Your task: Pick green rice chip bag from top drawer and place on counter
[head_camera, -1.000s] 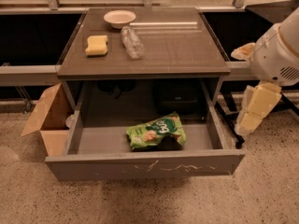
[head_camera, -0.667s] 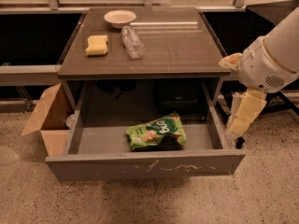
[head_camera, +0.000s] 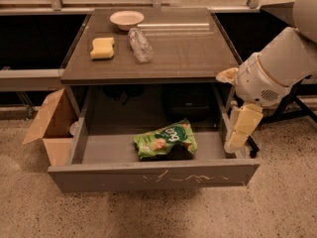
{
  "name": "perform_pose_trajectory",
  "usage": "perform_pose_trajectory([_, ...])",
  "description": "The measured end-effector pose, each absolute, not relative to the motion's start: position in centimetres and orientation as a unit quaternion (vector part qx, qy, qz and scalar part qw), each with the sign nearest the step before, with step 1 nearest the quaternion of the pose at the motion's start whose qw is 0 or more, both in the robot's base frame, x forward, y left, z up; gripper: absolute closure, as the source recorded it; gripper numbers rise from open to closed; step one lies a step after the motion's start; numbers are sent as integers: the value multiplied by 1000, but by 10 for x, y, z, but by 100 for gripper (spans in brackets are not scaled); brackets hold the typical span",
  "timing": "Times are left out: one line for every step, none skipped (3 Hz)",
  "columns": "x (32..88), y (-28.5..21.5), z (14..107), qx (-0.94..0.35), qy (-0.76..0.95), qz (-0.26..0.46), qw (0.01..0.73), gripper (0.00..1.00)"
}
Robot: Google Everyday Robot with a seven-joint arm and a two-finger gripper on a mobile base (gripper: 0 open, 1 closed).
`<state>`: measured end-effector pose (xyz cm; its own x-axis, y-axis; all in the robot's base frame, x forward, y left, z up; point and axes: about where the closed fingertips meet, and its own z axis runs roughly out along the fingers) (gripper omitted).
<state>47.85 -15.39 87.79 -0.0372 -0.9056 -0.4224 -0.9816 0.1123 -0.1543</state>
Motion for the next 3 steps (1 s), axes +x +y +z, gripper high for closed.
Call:
perform_pose_trajectory([486,-142,866,-681,697,94,203,0])
perform_pose_trajectory([506,-117,841,-725,655,112,183,0])
perform_pose_trajectory([529,-92,812,-763,611,136,161,0])
